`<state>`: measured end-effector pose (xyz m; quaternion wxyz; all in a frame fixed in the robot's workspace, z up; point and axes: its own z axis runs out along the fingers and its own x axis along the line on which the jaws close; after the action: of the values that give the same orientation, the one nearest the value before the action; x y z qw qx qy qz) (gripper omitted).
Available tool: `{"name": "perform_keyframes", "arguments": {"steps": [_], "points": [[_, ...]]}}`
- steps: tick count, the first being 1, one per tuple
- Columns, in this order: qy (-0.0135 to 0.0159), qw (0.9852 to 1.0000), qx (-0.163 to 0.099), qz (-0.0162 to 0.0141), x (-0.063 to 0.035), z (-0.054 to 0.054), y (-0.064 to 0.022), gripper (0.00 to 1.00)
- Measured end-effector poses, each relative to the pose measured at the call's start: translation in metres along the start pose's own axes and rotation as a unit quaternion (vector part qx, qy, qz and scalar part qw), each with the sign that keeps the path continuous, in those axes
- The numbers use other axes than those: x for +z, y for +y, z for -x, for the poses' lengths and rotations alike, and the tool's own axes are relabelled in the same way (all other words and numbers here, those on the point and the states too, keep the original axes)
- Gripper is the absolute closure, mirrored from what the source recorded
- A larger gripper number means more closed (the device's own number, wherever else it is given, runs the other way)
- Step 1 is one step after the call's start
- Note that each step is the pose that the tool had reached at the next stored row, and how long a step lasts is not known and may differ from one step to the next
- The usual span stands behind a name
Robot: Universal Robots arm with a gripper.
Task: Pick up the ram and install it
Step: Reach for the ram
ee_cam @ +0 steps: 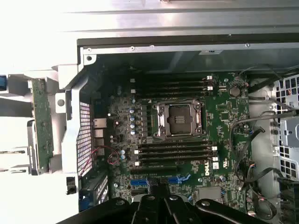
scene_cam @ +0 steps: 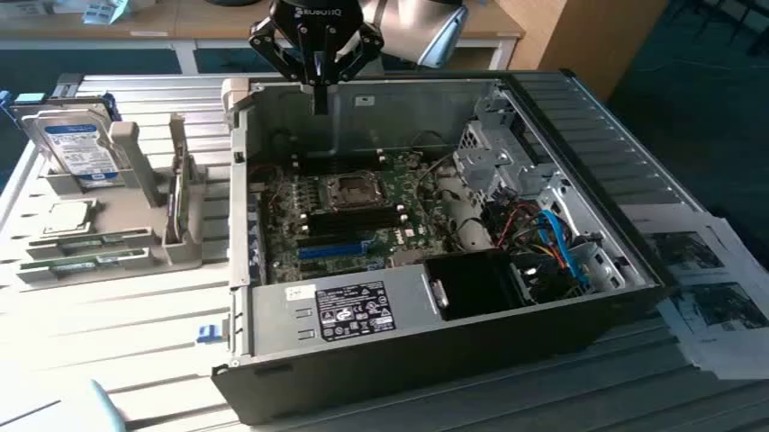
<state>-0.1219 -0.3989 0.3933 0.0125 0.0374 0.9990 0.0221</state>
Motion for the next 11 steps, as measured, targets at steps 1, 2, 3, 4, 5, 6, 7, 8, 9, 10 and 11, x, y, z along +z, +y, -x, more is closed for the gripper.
{"name": "perform_keyframes", "arguments": {"steps": [1,2,3,4,5,6,7,8,9,10,11], "points": [[0.0,1.0,0.0,0.0,0.0,0.0,0.0,0.9],[0.0,1.0,0.0,0.0,0.0,0.0,0.0,0.9],[0.0,1.0,0.0,0.0,0.0,-0.0001,0.0,0.9],[0.0,1.0,0.0,0.0,0.0,-0.0001,0.0,0.9],[0.0,1.0,0.0,0.0,0.0,-0.0001,0.0,0.9],[0.0,1.0,0.0,0.0,0.0,-0.0004,0.0,0.9],[0.0,1.0,0.0,0.0,0.0,-0.0009,0.0,0.9],[0.0,1.0,0.0,0.0,0.0,-0.0012,-0.0001,0.9],[0.0,1.0,0.0,0.0,0.0,-0.0015,-0.0001,0.9],[0.0,1.0,0.0,0.0,0.0,-0.0016,-0.0001,0.9],[0.0,1.0,0.0,0.0,0.0,-0.0016,-0.0001,0.9]]}}
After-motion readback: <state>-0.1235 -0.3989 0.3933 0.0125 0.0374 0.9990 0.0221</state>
